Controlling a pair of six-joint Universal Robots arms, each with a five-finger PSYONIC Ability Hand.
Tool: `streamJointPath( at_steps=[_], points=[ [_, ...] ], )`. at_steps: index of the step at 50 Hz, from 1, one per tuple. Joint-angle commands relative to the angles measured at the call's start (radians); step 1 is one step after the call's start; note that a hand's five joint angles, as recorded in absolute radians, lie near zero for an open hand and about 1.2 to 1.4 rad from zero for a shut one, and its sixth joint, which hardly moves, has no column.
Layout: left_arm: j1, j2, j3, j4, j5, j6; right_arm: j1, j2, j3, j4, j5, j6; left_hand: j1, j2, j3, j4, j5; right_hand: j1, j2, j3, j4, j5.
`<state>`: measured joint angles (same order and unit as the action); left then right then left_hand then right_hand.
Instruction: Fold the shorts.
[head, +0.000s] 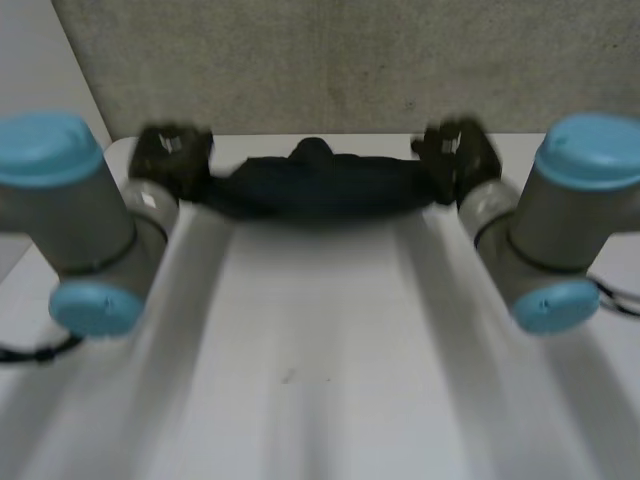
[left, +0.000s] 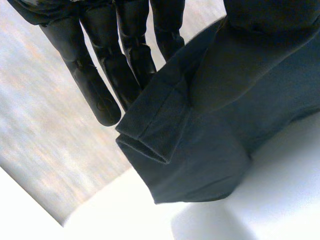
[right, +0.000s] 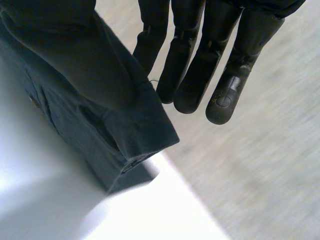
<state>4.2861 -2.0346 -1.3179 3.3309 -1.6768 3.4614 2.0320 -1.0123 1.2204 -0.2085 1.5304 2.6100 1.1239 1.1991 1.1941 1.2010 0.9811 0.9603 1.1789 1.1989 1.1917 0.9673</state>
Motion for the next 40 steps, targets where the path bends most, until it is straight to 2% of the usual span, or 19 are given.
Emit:
streamJointPath(
  at_steps=[1, 8, 16, 24, 28, 31, 35, 37, 40],
  points=[
    [-0.045, -0.003, -0.254, -0.01, 0.009, 0.019, -0.012, 0.026, 0.161, 0.161, -0.003, 0.008, 0.272, 0.197, 0.202, 0.195, 0.241, 0.436, 0.217, 0.197, 0.205, 0.254],
    [-0.039, 0.115, -0.405, -0.131, 0.005, 0.087, -0.012, -0.07, 0.28, 0.254, -0.009, -0.008, 0.272, 0.197, 0.202, 0.195, 0.241, 0.436, 0.217, 0.197, 0.205, 0.254],
    [-0.052, 0.324, -0.518, -0.378, 0.008, 0.11, -0.013, -0.242, 0.379, 0.452, -0.027, -0.04, 0.272, 0.197, 0.202, 0.195, 0.241, 0.436, 0.217, 0.197, 0.205, 0.254],
    [-0.176, 0.504, -0.592, -0.672, 0.016, 0.122, -0.015, -0.448, 0.516, 0.749, -0.033, -0.241, 0.272, 0.197, 0.202, 0.195, 0.241, 0.436, 0.217, 0.197, 0.205, 0.254],
    [-0.25, 0.546, -0.597, -0.769, 0.022, 0.125, -0.013, -0.531, 0.553, 0.805, -0.047, -0.278, 0.272, 0.197, 0.202, 0.195, 0.241, 0.436, 0.217, 0.197, 0.205, 0.254],
    [-0.252, 0.55, -0.586, -0.765, 0.019, 0.128, -0.013, -0.548, 0.548, 0.805, -0.075, -0.281, 0.272, 0.197, 0.202, 0.195, 0.241, 0.436, 0.217, 0.197, 0.205, 0.254],
    [-0.207, 0.522, -0.528, -0.687, 0.017, 0.157, -0.021, -0.542, 0.507, 0.784, -0.133, -0.275, 0.272, 0.197, 0.202, 0.195, 0.241, 0.436, 0.217, 0.197, 0.205, 0.254],
    [-0.172, 0.449, -0.474, -0.592, 0.016, 0.194, -0.036, -0.488, 0.467, 0.73, -0.151, -0.26, 0.272, 0.197, 0.202, 0.195, 0.241, 0.436, 0.217, 0.197, 0.205, 0.254],
    [-0.128, 0.325, -0.375, -0.446, 0.014, 0.255, -0.041, -0.349, 0.385, 0.626, -0.129, -0.211, 0.272, 0.197, 0.202, 0.195, 0.241, 0.436, 0.217, 0.197, 0.205, 0.254]
  ],
)
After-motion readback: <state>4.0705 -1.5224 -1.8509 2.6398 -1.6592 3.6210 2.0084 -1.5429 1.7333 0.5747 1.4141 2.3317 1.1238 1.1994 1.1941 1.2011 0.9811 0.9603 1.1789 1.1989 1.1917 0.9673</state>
